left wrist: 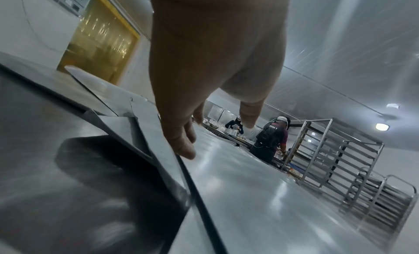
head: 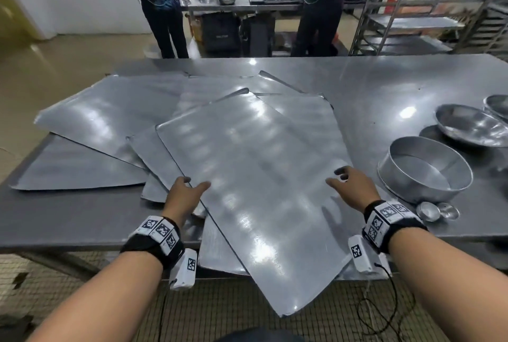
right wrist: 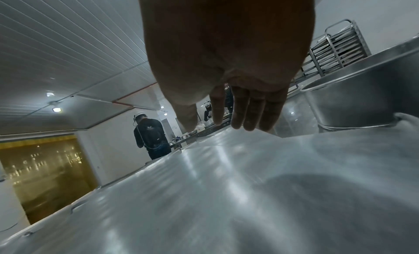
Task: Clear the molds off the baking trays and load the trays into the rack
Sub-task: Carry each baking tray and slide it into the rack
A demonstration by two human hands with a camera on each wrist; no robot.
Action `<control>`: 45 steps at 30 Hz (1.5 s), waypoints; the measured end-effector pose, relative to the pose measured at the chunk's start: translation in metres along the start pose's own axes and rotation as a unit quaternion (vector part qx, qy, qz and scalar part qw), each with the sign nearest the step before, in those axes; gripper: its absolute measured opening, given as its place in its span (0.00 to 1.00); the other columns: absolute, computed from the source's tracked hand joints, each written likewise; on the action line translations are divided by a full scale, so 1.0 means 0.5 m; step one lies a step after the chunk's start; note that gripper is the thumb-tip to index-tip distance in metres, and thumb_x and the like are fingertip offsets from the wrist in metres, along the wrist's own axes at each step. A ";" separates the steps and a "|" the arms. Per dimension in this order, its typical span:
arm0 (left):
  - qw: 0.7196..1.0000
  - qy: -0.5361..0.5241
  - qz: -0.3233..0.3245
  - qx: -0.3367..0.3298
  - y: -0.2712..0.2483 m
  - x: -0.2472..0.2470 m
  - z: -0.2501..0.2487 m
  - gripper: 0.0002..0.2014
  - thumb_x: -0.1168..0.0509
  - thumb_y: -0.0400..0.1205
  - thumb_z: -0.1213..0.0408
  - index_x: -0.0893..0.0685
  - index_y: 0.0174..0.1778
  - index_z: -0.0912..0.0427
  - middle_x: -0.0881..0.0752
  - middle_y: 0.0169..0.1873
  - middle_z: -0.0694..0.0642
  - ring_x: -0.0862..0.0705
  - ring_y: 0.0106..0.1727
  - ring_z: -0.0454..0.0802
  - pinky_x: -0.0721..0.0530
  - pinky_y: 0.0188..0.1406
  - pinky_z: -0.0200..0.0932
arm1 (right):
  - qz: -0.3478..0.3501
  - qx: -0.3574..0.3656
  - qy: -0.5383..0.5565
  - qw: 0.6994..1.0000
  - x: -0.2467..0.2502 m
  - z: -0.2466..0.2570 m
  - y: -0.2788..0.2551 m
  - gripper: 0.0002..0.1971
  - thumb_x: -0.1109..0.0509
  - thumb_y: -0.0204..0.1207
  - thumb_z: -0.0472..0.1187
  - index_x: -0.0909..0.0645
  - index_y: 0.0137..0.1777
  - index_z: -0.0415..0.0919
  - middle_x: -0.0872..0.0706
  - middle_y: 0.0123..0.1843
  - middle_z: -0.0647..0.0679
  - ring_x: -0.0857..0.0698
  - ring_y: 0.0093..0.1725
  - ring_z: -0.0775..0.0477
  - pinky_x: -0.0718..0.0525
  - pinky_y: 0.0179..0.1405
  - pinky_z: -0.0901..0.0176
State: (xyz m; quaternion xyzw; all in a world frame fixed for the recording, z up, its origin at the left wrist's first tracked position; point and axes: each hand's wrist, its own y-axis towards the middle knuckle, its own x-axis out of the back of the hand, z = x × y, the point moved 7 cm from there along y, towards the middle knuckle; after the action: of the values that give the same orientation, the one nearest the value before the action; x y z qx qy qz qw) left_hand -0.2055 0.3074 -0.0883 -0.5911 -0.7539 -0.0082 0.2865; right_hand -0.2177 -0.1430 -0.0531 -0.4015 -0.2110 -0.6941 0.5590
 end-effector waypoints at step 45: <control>0.966 -0.052 -0.171 0.190 0.114 -0.065 -0.017 0.19 0.24 0.79 0.68 0.21 0.64 0.61 0.17 0.57 0.56 0.19 0.51 0.52 0.24 0.53 0.42 | 0.173 0.074 -0.030 0.982 -0.195 0.141 0.645 0.36 0.16 0.66 0.42 0.22 0.74 0.38 0.15 0.67 0.38 0.16 0.64 0.36 0.22 0.56 0.53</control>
State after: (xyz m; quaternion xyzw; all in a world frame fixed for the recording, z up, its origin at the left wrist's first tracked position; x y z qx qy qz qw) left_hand -0.1462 0.2928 -0.1140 -0.3882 -0.8452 0.1170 0.3483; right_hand 0.1148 -0.1238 -0.1394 -0.4101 -0.2061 -0.5566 0.6925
